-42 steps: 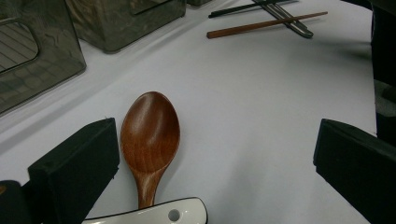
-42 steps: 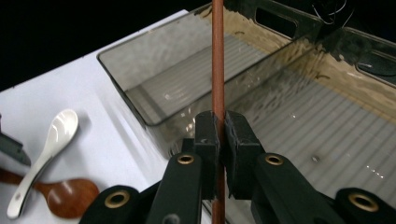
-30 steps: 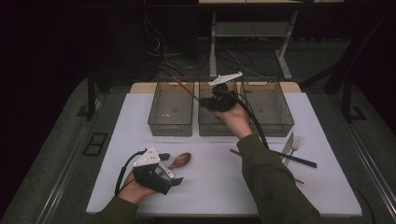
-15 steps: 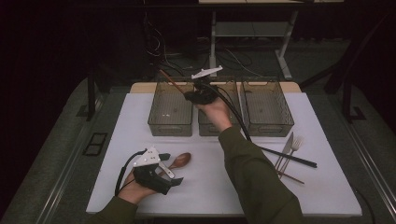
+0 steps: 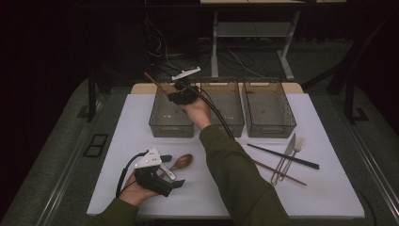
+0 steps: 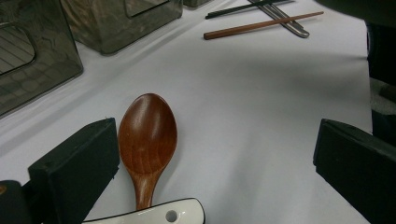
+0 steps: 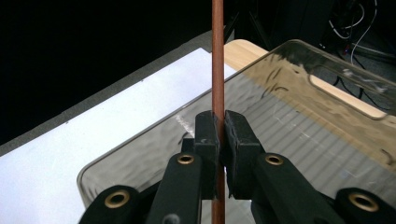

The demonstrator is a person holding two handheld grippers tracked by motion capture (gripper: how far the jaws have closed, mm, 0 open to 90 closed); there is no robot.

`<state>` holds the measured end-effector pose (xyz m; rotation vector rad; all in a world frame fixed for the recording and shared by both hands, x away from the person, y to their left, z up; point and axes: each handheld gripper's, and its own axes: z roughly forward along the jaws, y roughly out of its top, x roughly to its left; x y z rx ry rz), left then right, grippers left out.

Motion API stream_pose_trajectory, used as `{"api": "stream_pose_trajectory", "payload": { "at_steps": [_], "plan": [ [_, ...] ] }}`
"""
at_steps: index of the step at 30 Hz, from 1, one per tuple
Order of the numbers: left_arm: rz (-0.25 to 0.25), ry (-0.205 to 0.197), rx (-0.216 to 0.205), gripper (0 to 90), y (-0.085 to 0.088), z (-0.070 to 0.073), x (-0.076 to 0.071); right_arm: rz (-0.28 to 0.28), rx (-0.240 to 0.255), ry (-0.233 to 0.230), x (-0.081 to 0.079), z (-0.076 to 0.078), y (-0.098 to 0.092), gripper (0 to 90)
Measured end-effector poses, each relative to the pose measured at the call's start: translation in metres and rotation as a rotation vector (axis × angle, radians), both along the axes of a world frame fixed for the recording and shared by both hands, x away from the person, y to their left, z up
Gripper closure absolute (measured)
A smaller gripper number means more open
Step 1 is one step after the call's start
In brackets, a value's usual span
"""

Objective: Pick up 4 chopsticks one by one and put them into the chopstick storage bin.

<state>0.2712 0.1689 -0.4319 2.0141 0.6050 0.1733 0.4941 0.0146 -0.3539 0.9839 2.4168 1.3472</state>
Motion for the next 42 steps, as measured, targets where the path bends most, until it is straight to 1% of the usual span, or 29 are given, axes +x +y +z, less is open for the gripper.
{"api": "stream_pose_trajectory", "payload": {
  "at_steps": [4, 9, 15, 18, 19, 23, 24, 26, 28, 31, 34, 37, 39, 42],
  "plan": [
    [-0.003, 0.0, -0.001, 0.0, 0.0, 0.0, 0.0, 0.001, -0.008, 0.019, 0.004, -0.008, 0.01, 83.8],
    [-0.002, 0.002, -0.006, 0.0, -0.001, 0.0, -0.001, -0.012, -0.03, 0.043, 0.01, -0.017, 0.015, 83.9],
    [-0.005, 0.001, -0.005, 0.0, -0.001, 0.0, -0.001, -0.041, -0.069, 0.08, 0.013, -0.027, 0.015, 83.8],
    [-0.006, 0.002, -0.004, 0.0, -0.002, 0.0, -0.001, -0.048, -0.091, 0.089, 0.015, -0.03, 0.015, 83.8],
    [-0.01, 0.0, 0.001, 0.0, -0.001, 0.0, 0.0, -0.05, -0.095, 0.092, 0.015, -0.031, 0.015, 83.8],
    [-0.009, 0.001, 0.0, 0.0, -0.001, 0.0, 0.0, -0.053, -0.101, 0.11, 0.016, -0.032, 0.016, 83.0],
    [-0.011, 0.0, 0.001, 0.0, -0.001, 0.0, 0.0, -0.05, -0.107, 0.118, 0.016, -0.032, 0.017, 82.0],
    [-0.011, 0.001, 0.002, 0.0, -0.001, 0.0, 0.0, -0.044, -0.118, 0.123, 0.017, -0.033, 0.018, 74.9],
    [-0.012, 0.001, 0.003, 0.0, -0.001, 0.0, 0.0, -0.044, -0.115, 0.123, 0.017, -0.033, 0.017, 69.8],
    [-0.013, 0.001, 0.003, 0.0, -0.002, 0.0, 0.0, -0.027, -0.111, 0.128, 0.017, -0.033, 0.017, 63.5],
    [-0.013, 0.002, 0.004, 0.0, -0.002, 0.0, 0.0, -0.02, -0.12, 0.13, 0.017, -0.032, 0.016, 57.0],
    [-0.013, 0.002, 0.005, 0.0, -0.002, 0.0, 0.0, -0.024, -0.125, 0.132, 0.017, -0.031, 0.013, 51.9],
    [-0.012, 0.002, 0.005, 0.0, -0.002, -0.001, 0.0, -0.024, -0.113, 0.145, 0.017, -0.029, 0.01, 49.2],
    [-0.015, 0.001, 0.01, 0.0, -0.002, -0.001, 0.0, 0.002, -0.106, 0.147, 0.015, -0.025, 0.005, 44.8]
  ]
}}
